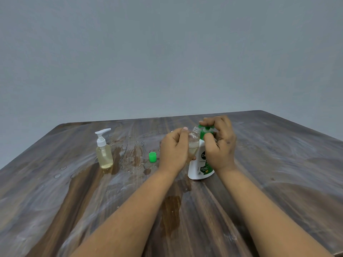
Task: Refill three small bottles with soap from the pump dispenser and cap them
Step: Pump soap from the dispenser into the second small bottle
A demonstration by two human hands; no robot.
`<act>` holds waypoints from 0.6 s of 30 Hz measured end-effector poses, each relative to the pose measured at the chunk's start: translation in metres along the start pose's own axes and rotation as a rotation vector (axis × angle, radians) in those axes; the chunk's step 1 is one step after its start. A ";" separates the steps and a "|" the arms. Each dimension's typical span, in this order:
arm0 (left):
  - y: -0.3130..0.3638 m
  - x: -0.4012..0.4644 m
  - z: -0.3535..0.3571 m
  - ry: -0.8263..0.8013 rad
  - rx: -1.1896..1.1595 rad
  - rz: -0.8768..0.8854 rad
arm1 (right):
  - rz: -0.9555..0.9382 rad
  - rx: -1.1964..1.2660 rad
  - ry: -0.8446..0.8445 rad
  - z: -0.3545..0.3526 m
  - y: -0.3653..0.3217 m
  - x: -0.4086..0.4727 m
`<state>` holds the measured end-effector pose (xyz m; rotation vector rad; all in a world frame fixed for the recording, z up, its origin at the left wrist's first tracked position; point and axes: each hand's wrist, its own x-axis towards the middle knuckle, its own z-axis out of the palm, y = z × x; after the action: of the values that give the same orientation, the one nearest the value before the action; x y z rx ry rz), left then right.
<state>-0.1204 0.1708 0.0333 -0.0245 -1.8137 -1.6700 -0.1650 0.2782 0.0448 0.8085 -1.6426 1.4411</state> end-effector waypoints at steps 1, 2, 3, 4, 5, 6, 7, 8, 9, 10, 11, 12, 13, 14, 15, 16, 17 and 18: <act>0.000 0.000 0.000 0.001 -0.001 -0.002 | 0.000 0.002 0.000 0.000 0.000 0.000; 0.000 0.000 0.000 0.002 -0.001 0.000 | -0.006 0.004 0.000 -0.001 0.000 0.000; 0.000 0.000 0.000 0.003 -0.002 0.006 | -0.019 0.004 -0.002 -0.001 -0.001 -0.001; 0.000 0.000 0.000 0.005 -0.004 0.012 | -0.036 0.004 -0.006 -0.001 -0.001 -0.001; 0.000 0.000 0.000 0.006 -0.006 0.014 | -0.048 0.005 -0.009 -0.001 0.000 -0.002; 0.000 0.000 0.000 0.007 -0.009 0.013 | -0.051 0.009 -0.009 0.000 0.000 -0.002; -0.001 0.001 0.000 0.004 -0.012 0.010 | -0.048 0.013 -0.007 0.000 0.000 -0.001; -0.001 0.001 0.000 0.001 -0.015 0.007 | -0.043 0.016 -0.004 0.000 0.001 -0.001; -0.001 0.001 0.000 -0.003 -0.017 0.004 | -0.039 0.016 -0.001 0.000 0.001 -0.001; -0.001 0.001 0.000 -0.005 -0.016 0.003 | -0.033 0.016 0.002 0.000 0.002 -0.001; -0.001 0.001 0.000 -0.005 -0.013 0.005 | -0.025 0.016 0.003 0.000 0.003 -0.001; -0.001 0.001 -0.001 -0.004 -0.011 0.006 | -0.015 0.018 0.003 0.001 0.003 -0.001; -0.001 0.001 0.000 -0.002 -0.011 0.007 | -0.008 0.019 0.004 0.001 0.003 0.000; -0.001 0.001 0.000 0.001 -0.012 0.006 | -0.004 0.022 0.006 0.001 0.004 0.000; -0.001 0.001 0.000 0.003 -0.013 0.006 | -0.008 0.024 0.007 0.001 0.003 0.000; -0.001 0.001 0.000 0.004 -0.012 0.006 | -0.021 0.024 0.006 0.001 0.003 -0.001; -0.001 0.001 0.000 0.004 -0.010 0.008 | -0.038 0.027 0.003 0.001 0.003 -0.001; -0.001 0.001 0.000 0.005 -0.007 0.011 | -0.051 0.032 -0.002 0.001 0.003 -0.001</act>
<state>-0.1216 0.1702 0.0331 -0.0335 -1.8010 -1.6679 -0.1669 0.2779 0.0425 0.8646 -1.5924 1.4349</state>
